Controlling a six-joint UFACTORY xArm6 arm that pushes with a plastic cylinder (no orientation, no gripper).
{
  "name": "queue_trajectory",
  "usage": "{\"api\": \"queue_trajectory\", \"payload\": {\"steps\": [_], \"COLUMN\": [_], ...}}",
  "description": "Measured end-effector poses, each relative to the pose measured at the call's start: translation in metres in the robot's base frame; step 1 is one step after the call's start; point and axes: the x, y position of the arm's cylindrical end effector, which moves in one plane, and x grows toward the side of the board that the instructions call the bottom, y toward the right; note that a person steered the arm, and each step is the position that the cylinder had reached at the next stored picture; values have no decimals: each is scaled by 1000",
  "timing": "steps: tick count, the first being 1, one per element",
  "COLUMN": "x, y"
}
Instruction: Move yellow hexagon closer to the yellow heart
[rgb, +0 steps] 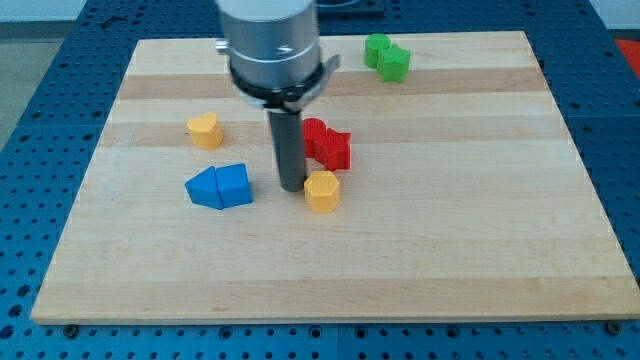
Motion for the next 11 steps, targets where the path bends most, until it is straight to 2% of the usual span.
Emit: {"api": "queue_trajectory", "payload": {"steps": [4, 5, 6, 8, 11], "x": [27, 53, 57, 30, 52], "y": [120, 120, 114, 138, 86]}}
